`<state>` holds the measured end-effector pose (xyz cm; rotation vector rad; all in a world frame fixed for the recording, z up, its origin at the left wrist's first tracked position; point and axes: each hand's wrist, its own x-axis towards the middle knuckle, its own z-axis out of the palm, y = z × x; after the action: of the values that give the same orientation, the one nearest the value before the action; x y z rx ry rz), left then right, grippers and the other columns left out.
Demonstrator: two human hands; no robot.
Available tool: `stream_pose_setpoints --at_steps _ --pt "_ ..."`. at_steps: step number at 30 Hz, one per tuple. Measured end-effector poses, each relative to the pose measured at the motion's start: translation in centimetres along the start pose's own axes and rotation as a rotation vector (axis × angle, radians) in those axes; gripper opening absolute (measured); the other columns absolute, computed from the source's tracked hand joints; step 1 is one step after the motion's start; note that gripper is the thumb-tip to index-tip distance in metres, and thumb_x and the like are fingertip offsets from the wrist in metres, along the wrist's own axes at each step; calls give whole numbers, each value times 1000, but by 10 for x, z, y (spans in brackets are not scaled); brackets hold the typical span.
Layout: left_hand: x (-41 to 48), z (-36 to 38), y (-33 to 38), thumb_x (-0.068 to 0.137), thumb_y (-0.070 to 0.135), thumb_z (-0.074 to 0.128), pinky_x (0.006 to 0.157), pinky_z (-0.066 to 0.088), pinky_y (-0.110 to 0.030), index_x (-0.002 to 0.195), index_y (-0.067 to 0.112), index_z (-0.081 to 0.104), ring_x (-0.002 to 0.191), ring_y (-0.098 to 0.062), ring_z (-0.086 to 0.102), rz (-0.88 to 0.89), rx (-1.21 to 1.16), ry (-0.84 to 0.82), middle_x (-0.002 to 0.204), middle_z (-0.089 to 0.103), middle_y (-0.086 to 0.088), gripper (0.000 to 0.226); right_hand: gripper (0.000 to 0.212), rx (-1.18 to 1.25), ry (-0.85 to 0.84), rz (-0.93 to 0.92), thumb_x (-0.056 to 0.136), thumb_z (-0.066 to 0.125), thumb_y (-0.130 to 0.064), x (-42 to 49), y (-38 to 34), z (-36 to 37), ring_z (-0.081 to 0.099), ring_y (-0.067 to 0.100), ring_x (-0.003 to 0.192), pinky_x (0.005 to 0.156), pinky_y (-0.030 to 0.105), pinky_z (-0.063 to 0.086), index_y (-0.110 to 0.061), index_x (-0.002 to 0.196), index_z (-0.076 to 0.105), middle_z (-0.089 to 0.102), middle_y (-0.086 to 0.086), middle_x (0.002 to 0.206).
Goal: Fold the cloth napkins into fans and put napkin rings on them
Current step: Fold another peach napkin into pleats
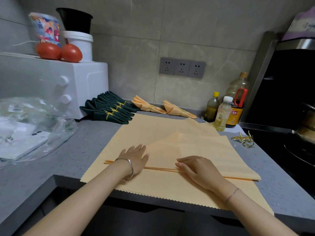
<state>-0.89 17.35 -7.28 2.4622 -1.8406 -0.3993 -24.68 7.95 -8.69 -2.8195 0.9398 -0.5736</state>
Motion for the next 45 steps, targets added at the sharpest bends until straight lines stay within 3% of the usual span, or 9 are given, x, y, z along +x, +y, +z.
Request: stream_pose_setpoints --at_steps 5,10,15,17,19,23,29,45 --pt "31 -5 2 103 35 8 119 -4 -39 153 27 2 147 -15 -5 42 -70 17 160 -4 9 51 21 -23 55 -38 89 58 -41 0 -3 2 57 -4 107 83 10 42 -36 103 73 66 -22 113" --pt "40 5 0 103 35 6 119 -6 -38 153 28 -1 147 -13 -7 85 -21 68 160 -5 9 50 24 -43 81 -53 86 56 -44 1 0 3 58 -3 103 81 4 36 -36 100 74 69 -20 108" --pt "44 10 -2 103 36 6 119 -6 -38 152 28 -5 147 -12 -9 81 30 80 159 -9 10 51 48 -110 35 -26 93 39 -52 22 -8 -5 60 11 82 73 31 48 -19 82 74 71 -3 84" --pt "45 10 -2 103 36 7 119 -6 -38 152 28 -6 147 -11 -10 76 46 78 159 -10 11 51 40 -98 36 21 97 42 -43 43 -17 -5 60 17 90 78 33 46 -19 92 72 71 -2 94" --pt "46 11 -2 103 36 7 119 -6 -39 152 29 -6 147 -11 -10 72 61 79 159 -11 11 52 32 -13 21 37 99 41 -31 66 -27 1 55 15 113 92 27 40 -22 117 66 65 -4 122" --pt "48 12 -2 103 36 7 119 -5 -40 152 29 -7 147 -12 -10 71 84 88 159 -12 11 51 46 -42 -155 -5 102 29 -19 106 -35 23 20 18 144 115 29 11 -14 147 30 25 2 156" --pt "49 13 -2 103 37 6 119 -6 -39 152 28 -7 147 -11 -10 74 81 105 159 -11 11 52 50 -36 -349 46 104 17 -32 120 -23 48 2 11 146 117 33 0 -19 152 13 8 -4 160" --pt "50 10 -3 103 36 7 119 -5 -39 152 29 -8 146 -12 -11 87 71 67 159 -12 11 52 54 -59 -294 279 103 16 -41 136 41 39 6 16 147 117 39 1 -20 152 14 9 -3 160"
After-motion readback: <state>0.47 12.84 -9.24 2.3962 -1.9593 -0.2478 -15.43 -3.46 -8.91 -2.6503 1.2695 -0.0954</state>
